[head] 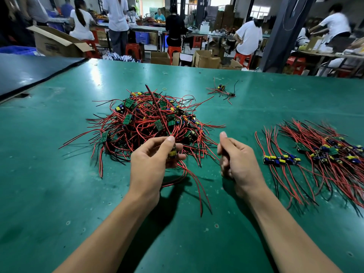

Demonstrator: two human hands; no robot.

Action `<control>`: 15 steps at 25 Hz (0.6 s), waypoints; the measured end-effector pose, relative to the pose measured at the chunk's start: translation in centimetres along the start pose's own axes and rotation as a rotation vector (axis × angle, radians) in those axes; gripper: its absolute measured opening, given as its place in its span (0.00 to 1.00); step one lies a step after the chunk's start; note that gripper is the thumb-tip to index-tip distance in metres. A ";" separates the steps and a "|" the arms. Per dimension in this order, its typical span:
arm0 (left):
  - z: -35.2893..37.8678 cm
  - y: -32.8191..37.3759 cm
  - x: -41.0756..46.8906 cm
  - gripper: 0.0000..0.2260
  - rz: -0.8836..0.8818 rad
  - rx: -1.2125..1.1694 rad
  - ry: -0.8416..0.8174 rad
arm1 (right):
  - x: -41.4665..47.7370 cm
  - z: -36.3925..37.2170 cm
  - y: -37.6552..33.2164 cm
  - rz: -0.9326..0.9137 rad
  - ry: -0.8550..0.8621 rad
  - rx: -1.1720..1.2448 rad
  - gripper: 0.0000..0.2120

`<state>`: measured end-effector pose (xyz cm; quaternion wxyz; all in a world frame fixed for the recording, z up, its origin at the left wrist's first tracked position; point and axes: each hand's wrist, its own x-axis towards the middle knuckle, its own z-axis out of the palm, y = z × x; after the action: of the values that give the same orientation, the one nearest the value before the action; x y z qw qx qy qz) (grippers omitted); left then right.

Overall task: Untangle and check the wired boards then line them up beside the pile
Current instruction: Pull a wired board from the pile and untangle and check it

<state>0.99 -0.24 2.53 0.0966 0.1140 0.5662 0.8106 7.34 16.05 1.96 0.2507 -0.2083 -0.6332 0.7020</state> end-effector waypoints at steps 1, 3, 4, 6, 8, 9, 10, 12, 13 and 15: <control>0.0 0.0 0.1 0.04 -0.029 -0.037 0.005 | 0.0 0.1 0.0 0.010 0.025 -0.006 0.27; 0.1 0.1 0.3 0.03 -0.074 -0.116 0.006 | 0.1 0.1 0.1 0.040 0.037 0.018 0.27; 0.2 0.1 0.3 0.03 -0.090 -0.153 0.001 | 0.2 0.1 0.2 0.053 0.019 0.049 0.25; 0.2 0.3 0.3 0.04 -0.119 -0.223 -0.014 | 0.3 0.0 0.3 0.049 -0.038 0.116 0.21; 0.2 0.6 0.4 0.05 -0.144 -0.291 -0.024 | 0.3 -0.1 0.4 -0.006 -0.083 0.132 0.18; 0.2 0.8 0.5 0.05 -0.153 -0.319 -0.022 | 0.3 -0.2 0.4 -0.033 -0.085 0.105 0.19; 0.2 1.0 0.6 0.05 -0.160 -0.342 -0.015 | 0.3 -0.1 0.4 -0.046 -0.069 0.059 0.21; 0.2 1.2 0.7 0.03 -0.174 -0.377 0.007 | 0.3 -0.2 0.3 -0.031 -0.013 -0.037 0.26; 0.3 1.3 0.8 0.03 -0.180 -0.390 0.017 | 0.2 -0.2 0.3 -0.016 0.002 -0.064 0.27; 0.3 1.5 0.7 0.03 -0.193 -0.415 0.021 | 0.1 -0.4 0.6 0.006 -0.048 -0.079 0.23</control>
<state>0.34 -0.23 4.06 0.1893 0.0286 0.3965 0.8979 7.47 16.32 1.30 0.2247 -0.2031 -0.6657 0.6820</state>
